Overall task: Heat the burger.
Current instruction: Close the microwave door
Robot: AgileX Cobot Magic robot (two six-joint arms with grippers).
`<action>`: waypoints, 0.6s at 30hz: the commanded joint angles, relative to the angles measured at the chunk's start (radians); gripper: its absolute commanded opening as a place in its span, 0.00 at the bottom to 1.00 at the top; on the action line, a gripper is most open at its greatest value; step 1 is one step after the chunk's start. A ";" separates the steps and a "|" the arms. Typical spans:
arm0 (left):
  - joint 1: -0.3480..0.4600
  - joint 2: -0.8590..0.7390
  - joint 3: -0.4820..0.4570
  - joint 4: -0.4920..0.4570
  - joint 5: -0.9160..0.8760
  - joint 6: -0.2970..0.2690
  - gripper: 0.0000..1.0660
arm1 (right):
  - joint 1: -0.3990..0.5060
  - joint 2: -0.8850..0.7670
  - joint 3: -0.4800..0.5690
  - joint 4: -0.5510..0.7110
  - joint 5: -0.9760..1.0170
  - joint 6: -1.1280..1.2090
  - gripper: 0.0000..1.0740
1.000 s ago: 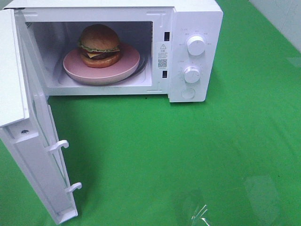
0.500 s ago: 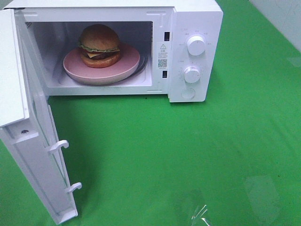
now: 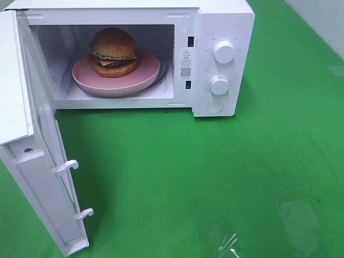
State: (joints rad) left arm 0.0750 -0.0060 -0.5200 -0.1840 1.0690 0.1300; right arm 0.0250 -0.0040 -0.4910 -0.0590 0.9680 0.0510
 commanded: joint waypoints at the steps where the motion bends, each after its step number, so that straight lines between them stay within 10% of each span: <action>1: -0.002 -0.005 0.002 -0.001 0.002 -0.004 0.94 | -0.004 -0.028 0.000 0.001 -0.010 0.007 0.70; 18: -0.002 -0.005 0.002 -0.001 0.002 -0.004 0.94 | -0.001 -0.028 0.000 0.001 -0.010 0.008 0.71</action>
State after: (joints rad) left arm 0.0750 -0.0060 -0.5200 -0.1840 1.0690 0.1300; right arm 0.0250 -0.0040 -0.4910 -0.0590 0.9680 0.0510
